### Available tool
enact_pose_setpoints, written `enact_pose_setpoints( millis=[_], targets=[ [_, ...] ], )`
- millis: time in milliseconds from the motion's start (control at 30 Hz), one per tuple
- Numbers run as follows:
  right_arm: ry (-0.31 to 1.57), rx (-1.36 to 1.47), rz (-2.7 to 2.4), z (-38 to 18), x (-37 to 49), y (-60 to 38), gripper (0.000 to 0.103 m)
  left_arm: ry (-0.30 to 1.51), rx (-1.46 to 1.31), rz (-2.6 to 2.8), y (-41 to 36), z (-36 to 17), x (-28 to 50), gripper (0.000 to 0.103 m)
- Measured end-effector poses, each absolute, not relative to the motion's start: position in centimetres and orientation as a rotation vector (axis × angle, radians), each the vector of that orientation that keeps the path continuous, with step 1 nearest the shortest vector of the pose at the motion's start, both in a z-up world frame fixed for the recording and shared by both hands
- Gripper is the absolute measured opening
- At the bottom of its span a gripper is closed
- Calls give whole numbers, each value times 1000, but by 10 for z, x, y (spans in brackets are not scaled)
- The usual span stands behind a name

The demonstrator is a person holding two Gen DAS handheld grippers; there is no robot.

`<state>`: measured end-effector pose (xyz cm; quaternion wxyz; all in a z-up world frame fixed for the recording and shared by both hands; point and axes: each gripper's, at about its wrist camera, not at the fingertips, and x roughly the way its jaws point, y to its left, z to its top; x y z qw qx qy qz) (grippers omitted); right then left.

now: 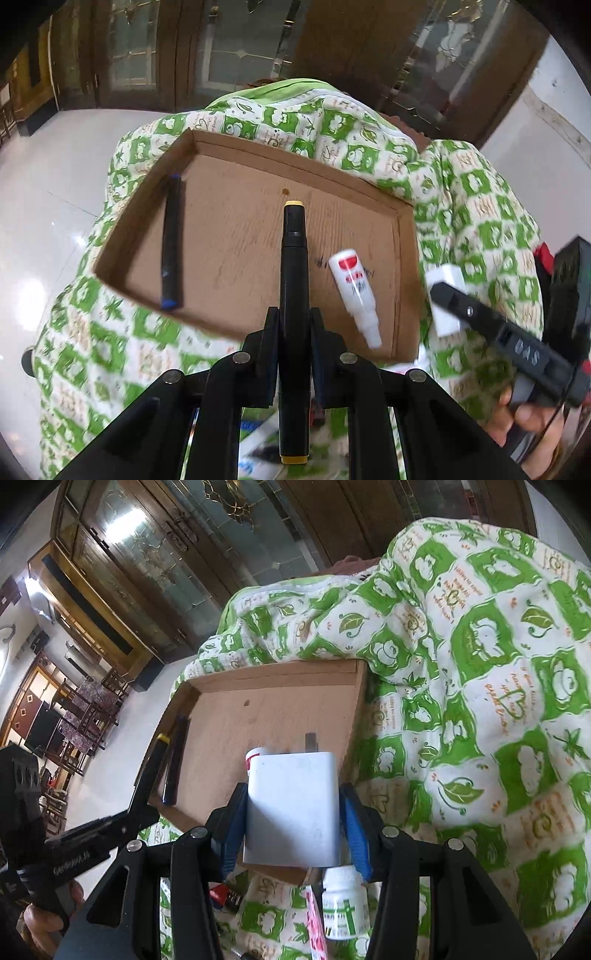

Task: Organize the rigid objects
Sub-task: 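Carry the marker with the left tool while the right tool carries the charger to the tray, then release the marker in the tray with the left tool while the right tool releases the charger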

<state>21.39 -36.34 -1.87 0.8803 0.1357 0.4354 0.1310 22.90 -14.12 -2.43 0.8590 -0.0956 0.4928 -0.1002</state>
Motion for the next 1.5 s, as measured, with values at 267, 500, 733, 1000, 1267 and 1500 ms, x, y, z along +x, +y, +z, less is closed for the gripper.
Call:
enact_pose_setpoints(
  millis=[267,500,733,1000,1267,1500],
  targets=[
    [911,250,292,-22,243,-351,48,1066,-187,-174,-159,-52,269,14],
    [905,165,299,-26,276,-334,48,1070,-198,-165,-169,-71,289,14],
    [925,77,263,-42,301,-319,47,1049,-147,-173,-174,-81,291,14],
    [945,12,235,-58,312,-309,47,1026,-99,-175,-174,-78,287,14],
    [932,-12,226,-61,313,-305,47,1023,-85,-174,-178,-78,285,14],
    [923,-23,224,-63,313,-302,47,1025,-59,-178,-178,-77,282,16]
  ],
)
